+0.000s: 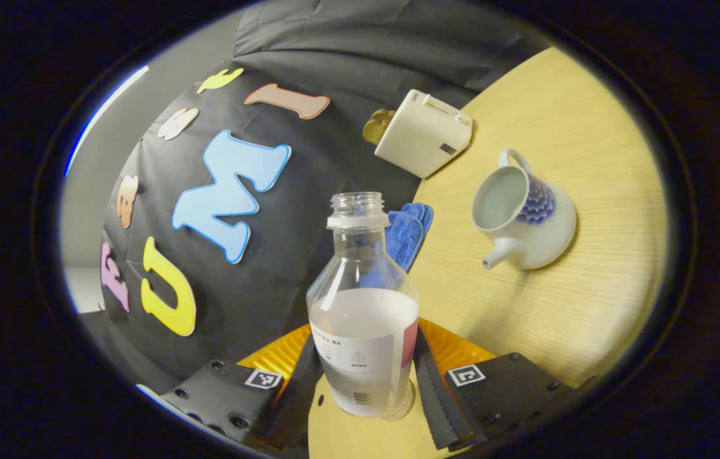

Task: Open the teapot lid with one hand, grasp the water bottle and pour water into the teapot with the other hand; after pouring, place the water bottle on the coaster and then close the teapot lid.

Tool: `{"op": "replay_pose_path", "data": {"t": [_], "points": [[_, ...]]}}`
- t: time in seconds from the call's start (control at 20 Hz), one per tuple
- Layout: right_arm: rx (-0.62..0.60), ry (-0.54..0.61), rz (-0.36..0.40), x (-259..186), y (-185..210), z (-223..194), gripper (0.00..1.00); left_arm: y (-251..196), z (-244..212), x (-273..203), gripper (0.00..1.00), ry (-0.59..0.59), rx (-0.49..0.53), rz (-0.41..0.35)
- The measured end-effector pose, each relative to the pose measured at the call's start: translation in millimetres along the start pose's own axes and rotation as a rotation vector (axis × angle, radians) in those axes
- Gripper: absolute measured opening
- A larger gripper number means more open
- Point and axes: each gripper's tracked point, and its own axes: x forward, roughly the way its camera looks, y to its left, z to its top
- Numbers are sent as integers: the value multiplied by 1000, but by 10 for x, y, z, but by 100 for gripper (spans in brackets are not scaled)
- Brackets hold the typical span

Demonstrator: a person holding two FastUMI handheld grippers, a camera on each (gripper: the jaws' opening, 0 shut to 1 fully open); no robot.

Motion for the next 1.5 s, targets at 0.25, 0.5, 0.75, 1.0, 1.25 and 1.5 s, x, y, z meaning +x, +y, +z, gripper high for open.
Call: {"op": "replay_pose_path", "data": {"t": [0.25, 0.5, 0.75, 1.0, 1.25, 1.5], "points": [[4, 0, -10, -12, -40, -12, 4, -145, 64, 84, 85, 6, 182, -38], [14, 5, -13, -6, -59, -44, 4, -227, 71, 148, 85, 23, 276, -75], [30, 12, -12, -2, -82, -57, 4, -212, 79, 165, 84, 37, 391, -58], [39, -3, -23, -2, -125, -26, 4, -165, 118, 165, 85, 40, 483, -45], [46, 6, -28, -1, -162, -56, 4, -117, 204, 180, 85, 34, 584, -29], [48, 10, -26, -2, -166, -65, 4, -37, 253, 167, 85, 31, 655, -13]]}}
